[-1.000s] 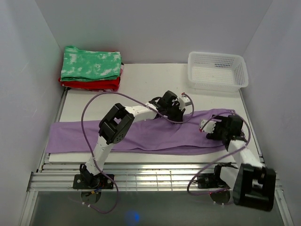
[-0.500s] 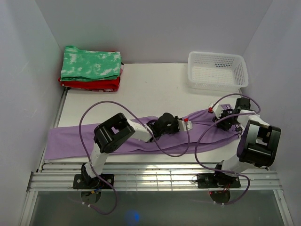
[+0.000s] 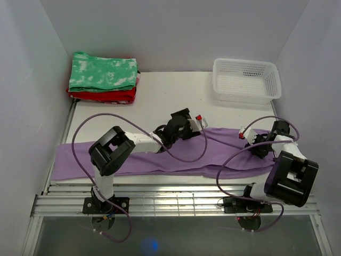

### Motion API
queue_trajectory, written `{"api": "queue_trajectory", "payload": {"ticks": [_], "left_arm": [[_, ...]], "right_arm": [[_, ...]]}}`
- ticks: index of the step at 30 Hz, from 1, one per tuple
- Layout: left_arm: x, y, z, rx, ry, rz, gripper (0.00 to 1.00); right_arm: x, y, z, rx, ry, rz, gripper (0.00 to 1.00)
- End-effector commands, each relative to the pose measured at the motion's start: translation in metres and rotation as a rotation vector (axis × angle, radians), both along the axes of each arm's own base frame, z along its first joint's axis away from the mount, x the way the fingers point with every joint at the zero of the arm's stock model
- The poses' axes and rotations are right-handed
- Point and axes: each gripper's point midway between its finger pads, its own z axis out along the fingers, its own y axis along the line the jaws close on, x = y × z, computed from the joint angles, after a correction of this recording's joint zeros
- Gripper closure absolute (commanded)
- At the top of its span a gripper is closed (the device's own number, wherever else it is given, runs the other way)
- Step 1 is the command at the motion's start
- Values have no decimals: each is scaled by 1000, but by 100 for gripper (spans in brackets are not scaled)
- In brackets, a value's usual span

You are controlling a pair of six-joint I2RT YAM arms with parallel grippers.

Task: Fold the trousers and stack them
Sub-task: Fold the trousers

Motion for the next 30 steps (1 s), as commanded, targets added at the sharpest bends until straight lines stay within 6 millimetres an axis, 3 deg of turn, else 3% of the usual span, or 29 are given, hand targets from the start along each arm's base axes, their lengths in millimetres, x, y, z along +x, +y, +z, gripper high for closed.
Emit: {"api": "queue_trajectory", "payload": {"ticks": [1, 2, 4, 5, 6, 8, 9, 10, 12, 15, 16, 19, 22, 23, 24, 26, 27, 29, 30], "left_arm": [[11, 15, 51, -175, 236, 97, 2], [9, 14, 56, -200, 286, 85, 2], [-14, 5, 59, -178, 442, -33, 2], [-28, 9, 50, -136, 519, -48, 2], [-48, -5, 58, -142, 583, -177, 2], [-76, -6, 67, -115, 616, -311, 2], [-96, -7, 59, -106, 654, -371, 2], [-107, -7, 66, -105, 651, -410, 2], [-137, -9, 60, -54, 696, -498, 4], [-172, -18, 50, -3, 728, -580, 8], [-175, -18, 43, 23, 729, -568, 10], [-181, -22, 19, 38, 821, -517, 18], [-174, -18, -17, 75, 922, -417, 28], [-168, -16, -23, 74, 947, -389, 33], [-158, -8, -41, 85, 989, -343, 34], [-147, 4, -58, 99, 1040, -293, 35], [-131, 12, -71, 106, 1061, -251, 36], [-115, 24, -82, 116, 1069, -215, 38], [-93, 32, -82, 104, 1049, -173, 39]], "right_arm": [[-83, 4, -24, -28, 299, 13, 53], [-83, 9, -19, -5, 287, 23, 53], [-72, 10, -3, -2, 219, 30, 52], [-70, 16, 5, 23, 197, 34, 51], [-61, 16, 16, 34, 172, 23, 50], [-60, 24, 29, 108, 188, 7, 47], [-48, 18, 45, 123, 161, -33, 46], [-43, 16, 52, 147, 159, -57, 45], [-32, 5, 64, 207, 183, -123, 40], [-30, -12, 60, 303, 279, -250, 36], [-22, -23, 65, 310, 276, -308, 35], [-18, -35, 51, 335, 352, -387, 34], [-13, -40, 35, 312, 386, -456, 36], [-16, -38, 27, 307, 408, -474, 37], [-13, -38, 22, 288, 407, -478, 39], [-7, -46, 5, 229, 400, -495, 43], [-4, -46, 1, 215, 405, -506, 44], [3, -54, -12, 184, 408, -526, 48], [10, -59, -13, 174, 395, -535, 49]]}}
